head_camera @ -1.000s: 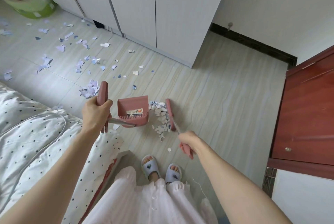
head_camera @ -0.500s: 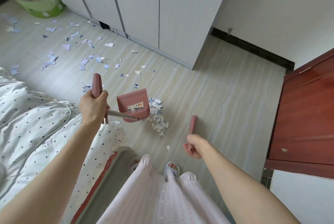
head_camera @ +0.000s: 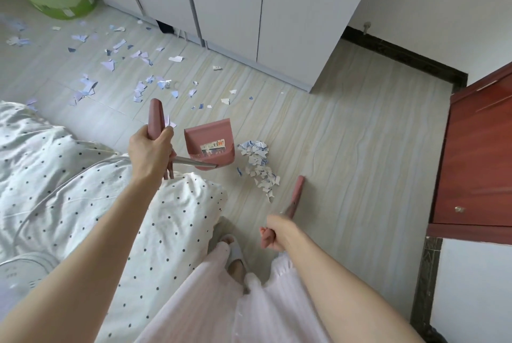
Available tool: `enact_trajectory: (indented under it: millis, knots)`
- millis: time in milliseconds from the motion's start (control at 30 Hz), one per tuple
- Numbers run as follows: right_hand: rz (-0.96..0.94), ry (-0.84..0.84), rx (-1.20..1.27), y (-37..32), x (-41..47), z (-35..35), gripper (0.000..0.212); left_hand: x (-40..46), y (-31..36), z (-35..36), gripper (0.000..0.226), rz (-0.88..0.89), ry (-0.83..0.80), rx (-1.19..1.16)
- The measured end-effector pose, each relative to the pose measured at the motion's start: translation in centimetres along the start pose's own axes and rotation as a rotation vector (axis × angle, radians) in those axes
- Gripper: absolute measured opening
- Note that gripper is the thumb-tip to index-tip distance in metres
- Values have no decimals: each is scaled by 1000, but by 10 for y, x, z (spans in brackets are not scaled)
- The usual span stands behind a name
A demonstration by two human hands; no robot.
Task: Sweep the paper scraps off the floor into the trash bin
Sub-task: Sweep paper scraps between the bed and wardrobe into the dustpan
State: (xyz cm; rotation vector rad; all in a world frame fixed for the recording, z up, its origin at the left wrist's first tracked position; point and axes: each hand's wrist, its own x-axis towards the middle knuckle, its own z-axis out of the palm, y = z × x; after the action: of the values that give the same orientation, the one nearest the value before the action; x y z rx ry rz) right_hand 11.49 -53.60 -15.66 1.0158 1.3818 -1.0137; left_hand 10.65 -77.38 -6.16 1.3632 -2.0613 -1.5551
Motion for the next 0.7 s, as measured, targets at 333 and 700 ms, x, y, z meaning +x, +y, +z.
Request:
enact_trajectory:
  millis: [333, 700]
  knots:
    - [-105, -31, 344, -68, -16, 79, 39, 42, -5, -38, 16, -27, 69, -23]
    - [-245, -39, -131, -169, -1, 56, 37, 91, 10, -41, 15, -92, 232, -75]
